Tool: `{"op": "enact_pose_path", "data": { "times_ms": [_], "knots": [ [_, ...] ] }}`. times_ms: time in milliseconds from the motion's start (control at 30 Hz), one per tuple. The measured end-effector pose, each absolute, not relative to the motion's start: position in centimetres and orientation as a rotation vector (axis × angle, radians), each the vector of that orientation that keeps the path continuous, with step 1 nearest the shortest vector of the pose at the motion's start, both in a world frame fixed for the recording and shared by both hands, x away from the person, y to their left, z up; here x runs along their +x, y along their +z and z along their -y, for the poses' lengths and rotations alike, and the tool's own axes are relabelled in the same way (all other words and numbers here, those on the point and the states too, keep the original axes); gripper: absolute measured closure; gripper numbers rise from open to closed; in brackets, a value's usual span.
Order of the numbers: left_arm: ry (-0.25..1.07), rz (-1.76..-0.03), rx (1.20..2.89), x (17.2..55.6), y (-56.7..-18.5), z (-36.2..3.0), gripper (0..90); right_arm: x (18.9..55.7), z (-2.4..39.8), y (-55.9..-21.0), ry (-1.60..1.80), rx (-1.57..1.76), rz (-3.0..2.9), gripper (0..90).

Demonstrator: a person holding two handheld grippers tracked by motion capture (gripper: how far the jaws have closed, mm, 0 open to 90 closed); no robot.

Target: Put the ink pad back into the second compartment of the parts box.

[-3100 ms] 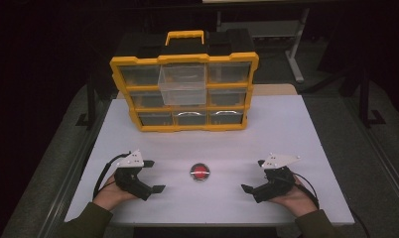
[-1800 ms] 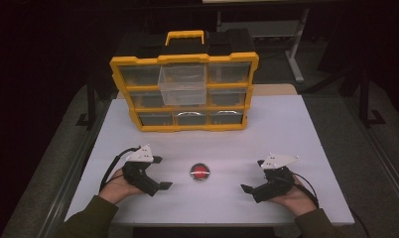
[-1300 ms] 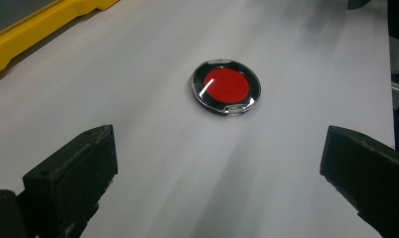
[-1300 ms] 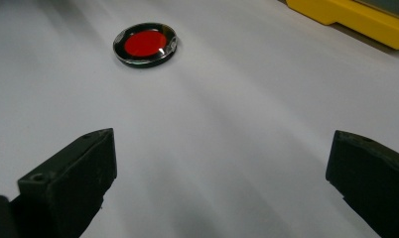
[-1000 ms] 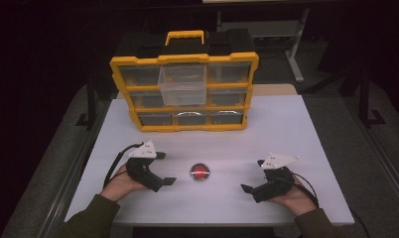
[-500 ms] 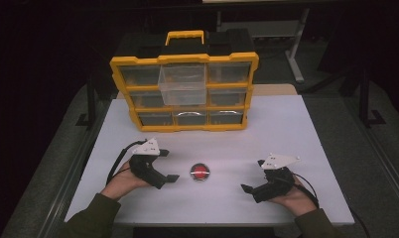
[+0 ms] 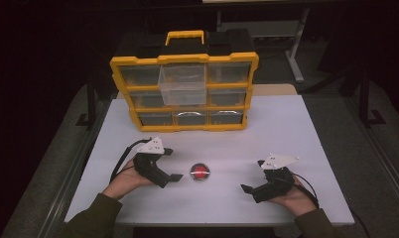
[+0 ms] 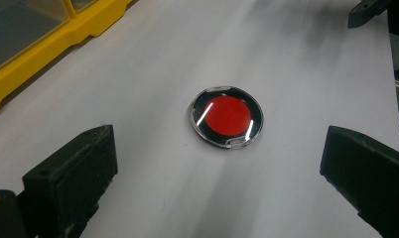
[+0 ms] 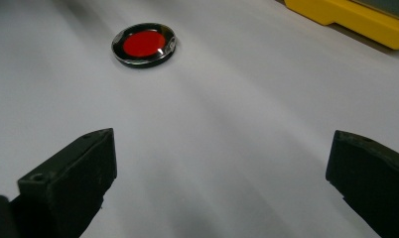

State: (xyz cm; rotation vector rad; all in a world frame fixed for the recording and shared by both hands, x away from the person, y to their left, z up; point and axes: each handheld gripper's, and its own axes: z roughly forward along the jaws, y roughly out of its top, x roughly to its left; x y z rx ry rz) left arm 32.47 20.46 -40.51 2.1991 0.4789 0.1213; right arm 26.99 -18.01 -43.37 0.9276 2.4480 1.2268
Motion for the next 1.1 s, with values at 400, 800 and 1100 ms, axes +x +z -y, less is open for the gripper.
{"op": "enact_pose_path", "data": {
  "times_ms": [400,800,1100],
  "knots": [
    [0.112,-0.459,2.202,32.8,-40.3,-19.4,0.7,27.0,18.1,-43.4,1.232,0.93,-2.447,0.0],
    [0.096,-0.437,2.21,33.3,-40.2,-18.4,0.7,27.1,18.1,-43.4,1.233,0.929,-2.448,0.0],
    [0.093,-0.415,2.215,33.8,-40.2,-17.2,0.7,27.0,18.1,-43.5,1.234,0.931,-2.45,0.0]
  ]
}}
